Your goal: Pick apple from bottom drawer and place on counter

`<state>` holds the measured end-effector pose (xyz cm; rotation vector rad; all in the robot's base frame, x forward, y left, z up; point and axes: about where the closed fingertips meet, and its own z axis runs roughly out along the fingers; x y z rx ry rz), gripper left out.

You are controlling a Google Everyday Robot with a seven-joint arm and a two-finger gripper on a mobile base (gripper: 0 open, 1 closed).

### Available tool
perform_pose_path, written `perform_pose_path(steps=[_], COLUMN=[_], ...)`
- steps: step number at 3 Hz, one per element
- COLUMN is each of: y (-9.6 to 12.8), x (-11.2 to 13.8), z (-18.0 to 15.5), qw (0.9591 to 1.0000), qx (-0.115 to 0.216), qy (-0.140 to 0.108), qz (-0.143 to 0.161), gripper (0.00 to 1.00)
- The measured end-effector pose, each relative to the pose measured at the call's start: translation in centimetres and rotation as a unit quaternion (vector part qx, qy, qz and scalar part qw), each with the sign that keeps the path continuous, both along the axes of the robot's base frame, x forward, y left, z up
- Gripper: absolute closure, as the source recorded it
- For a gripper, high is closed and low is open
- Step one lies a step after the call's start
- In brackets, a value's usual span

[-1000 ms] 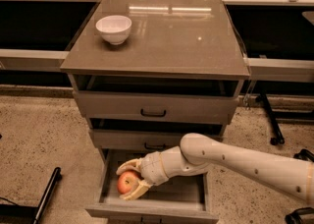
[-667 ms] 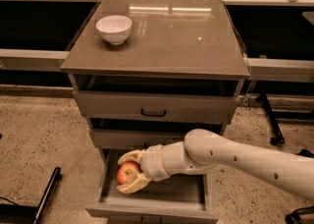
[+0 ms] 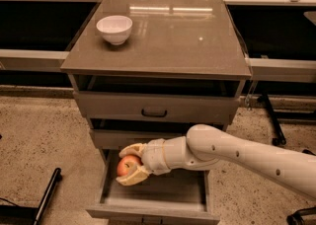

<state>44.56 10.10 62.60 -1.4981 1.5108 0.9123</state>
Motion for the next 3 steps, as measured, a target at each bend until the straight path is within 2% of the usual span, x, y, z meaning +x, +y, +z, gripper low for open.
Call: perform_pose_path(steps=[1, 2, 3], y=[-1.7, -4.5, -4.9], x=[2.9, 5.3, 5.8], z=[3.3, 7.1, 7.7], qw=[0.9974, 0.9930, 0.9922], qx=[0.062, 0.098, 0.103], qy=[0.006, -0.010, -0.013], qz=[-0.034, -0.065, -0.070], gripper=[1.00, 1.00, 1.00])
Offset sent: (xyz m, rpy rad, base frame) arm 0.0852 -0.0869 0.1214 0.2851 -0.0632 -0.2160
